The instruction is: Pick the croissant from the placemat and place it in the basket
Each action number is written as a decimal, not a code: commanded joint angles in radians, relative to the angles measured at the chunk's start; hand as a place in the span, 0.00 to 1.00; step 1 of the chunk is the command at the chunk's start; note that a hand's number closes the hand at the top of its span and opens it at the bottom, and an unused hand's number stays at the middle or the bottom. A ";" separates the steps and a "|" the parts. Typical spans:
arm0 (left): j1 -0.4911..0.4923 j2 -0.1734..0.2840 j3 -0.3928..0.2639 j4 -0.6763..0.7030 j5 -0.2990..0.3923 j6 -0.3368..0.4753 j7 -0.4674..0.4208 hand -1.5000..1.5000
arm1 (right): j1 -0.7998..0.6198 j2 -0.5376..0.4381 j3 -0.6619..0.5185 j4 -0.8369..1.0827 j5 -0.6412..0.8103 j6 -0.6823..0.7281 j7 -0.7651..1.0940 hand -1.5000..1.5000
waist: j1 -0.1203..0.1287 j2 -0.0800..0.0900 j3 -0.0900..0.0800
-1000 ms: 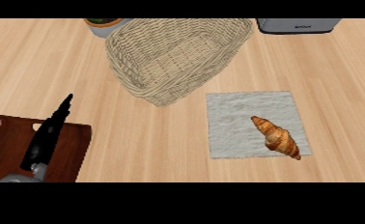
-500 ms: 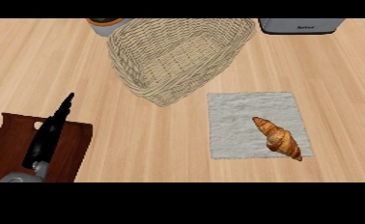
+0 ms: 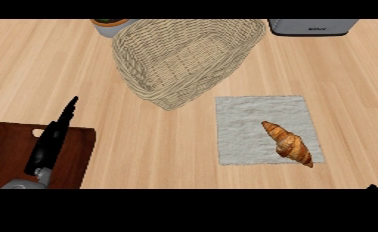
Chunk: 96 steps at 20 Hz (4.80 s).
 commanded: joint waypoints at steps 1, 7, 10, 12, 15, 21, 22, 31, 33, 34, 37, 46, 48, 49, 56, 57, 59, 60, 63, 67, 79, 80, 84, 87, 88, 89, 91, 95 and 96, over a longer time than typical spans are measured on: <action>-0.051 -0.029 -0.014 -0.019 -0.033 0.018 0.078 0.50 | -0.092 -0.008 -0.010 0.077 0.028 -0.077 -0.154 0.00 | 0.002 0.002 0.003; -0.023 -0.029 0.027 0.005 -0.016 -0.028 0.033 0.50 | -0.073 0.020 0.030 0.065 0.082 -0.113 -0.118 0.00 | 0.003 0.003 0.002; 0.000 -0.026 0.031 0.005 -0.022 -0.039 0.014 0.50 | -0.074 0.050 0.065 0.092 0.116 -0.141 -0.114 0.00 | 0.002 0.003 0.002; 0.009 -0.057 0.024 -0.022 -0.042 -0.006 0.032 0.50 | -0.066 0.025 0.029 0.140 0.068 -0.134 -0.153 0.00 | 0.002 0.002 0.002; 0.033 -0.025 0.036 -0.041 -0.044 -0.030 0.017 0.50 | -0.190 0.029 0.038 0.193 0.150 -0.166 -0.030 0.00 | 0.016 0.003 0.002; 0.027 -0.046 0.030 -0.070 -0.063 -0.033 0.044 0.50 | -0.235 -0.010 0.029 0.216 0.167 -0.169 0.021 0.00 | 0.015 0.002 0.003; 0.006 -0.021 0.061 -0.043 -0.039 -0.067 0.041 0.50 | -0.229 0.003 0.056 0.211 0.188 -0.175 0.020 0.00 | 0.012 0.003 0.002; -0.020 -0.062 0.042 -0.071 -0.068 -0.057 0.097 0.50 | -0.332 0.008 0.032 0.296 0.194 -0.214 0.091 0.00 | 0.011 0.002 0.003; -0.047 -0.102 0.053 0.023 -0.095 -0.019 0.042 0.50 | -0.347 -0.003 0.028 0.319 0.192 -0.213 0.090 0.00 | 0.003 0.005 0.002; -0.031 -0.062 0.074 0.022 -0.074 -0.065 0.019 0.50 | -0.398 -0.021 0.015 0.360 0.203 -0.213 0.112 0.00 | 0.010 0.005 0.002; 0.012 -0.082 0.044 -0.043 -0.111 -0.043 0.054 0.50 | -0.393 -0.030 0.011 0.352 0.203 -0.201 0.139 0.00 | 0.009 0.003 0.002; 0.004 -0.103 0.126 -0.016 -0.139 -0.105 0.020 0.50 | -0.534 -0.076 0.005 0.534 0.186 -0.246 0.094 0.00 | 0.009 0.004 0.002; 0.026 -0.134 0.119 -0.052 -0.169 -0.094 0.050 0.50 | -0.540 -0.026 0.061 0.535 0.271 -0.280 0.184 0.00 | 0.009 0.004 0.001; -0.057 -0.133 0.140 -0.009 -0.177 -0.101 0.087 0.50 | -0.538 -0.063 0.037 0.573 0.226 -0.266 0.119 0.00 | 0.007 0.004 0.002; -0.022 -0.112 0.169 -0.015 -0.125 -0.168 0.049 0.50 | -0.588 -0.075 0.108 0.616 0.290 -0.191 0.157 1.00 | 0.009 0.005 0.001; 0.008 -0.109 0.167 -0.048 -0.138 -0.149 0.046 0.50 | -0.629 -0.043 0.131 0.672 0.321 -0.216 0.160 1.00 | 0.019 0.006 0.002; -0.015 -0.114 0.179 0.005 -0.150 -0.148 0.029 0.50 | -0.587 -0.071 0.152 0.617 0.334 -0.186 0.169 1.00 | 0.008 0.005 0.001; -0.035 -0.158 0.150 0.020 -0.178 -0.119 0.031 0.50 | -0.603 -0.068 0.142 0.664 0.323 -0.217 0.133 1.00 | 0.007 0.006 0.001; -0.026 -0.161 0.139 -0.037 -0.184 -0.131 0.090 0.50 | -0.610 -0.042 0.184 0.620 0.412 -0.242 0.217 1.00 | 0.008 0.004 0.001; 0.038 -0.131 0.158 -0.115 -0.176 -0.150 0.092 0.50 | -0.566 0.013 0.171 0.620 0.387 -0.383 0.128 1.00 | 0.014 0.002 0.002; -0.037 -0.156 0.150 -0.056 -0.175 -0.176 0.066 0.50 | -0.927 -0.305 0.111 0.750 0.669 0.182 0.748 1.00 | 0.063 0.013 -0.006; -0.062 -0.162 0.151 -0.016 -0.184 -0.172 0.069 0.50 | -1.014 -0.329 0.100 0.757 0.656 0.253 0.775 1.00 | 0.053 0.015 -0.004; -0.019 -0.137 0.178 -0.067 -0.180 -0.180 0.095 0.50 | -1.155 -0.305 0.094 0.666 0.583 0.412 0.839 1.00 | 0.020 0.002 0.000; -0.001 -0.133 0.197 -0.069 -0.169 -0.186 0.076 0.50 | -1.169 -0.331 0.046 0.532 0.504 0.469 0.855 1.00 | 0.007 -0.002 0.000; 0.004 -0.163 0.181 -0.005 -0.203 -0.154 0.019 0.50 | -1.169 -0.363 0.020 0.528 0.475 0.470 0.813 1.00 | 0.004 0.001 0.000; 0.042 -0.149 0.195 -0.037 -0.176 -0.176 0.013 0.50 | -1.208 -0.359 0.018 0.499 0.475 0.492 0.860 1.00 | 0.009 -0.001 0.000; 0.004 -0.154 0.193 -0.033 -0.194 -0.166 0.055 0.50 | -1.180 -0.363 0.010 0.360 0.429 0.552 0.885 1.00 | -0.007 -0.004 0.000; -0.022 -0.183 0.181 -0.036 -0.223 -0.147 0.072 0.50 | -1.274 -0.438 -0.038 0.304 0.358 0.714 0.945 1.00 | 0.001 0.000 0.001; 0.012 -0.182 0.185 -0.061 -0.211 -0.162 0.064 0.50 | -1.212 -0.439 -0.052 0.248 0.317 0.730 0.916 1.00 | 0.001 0.000 0.001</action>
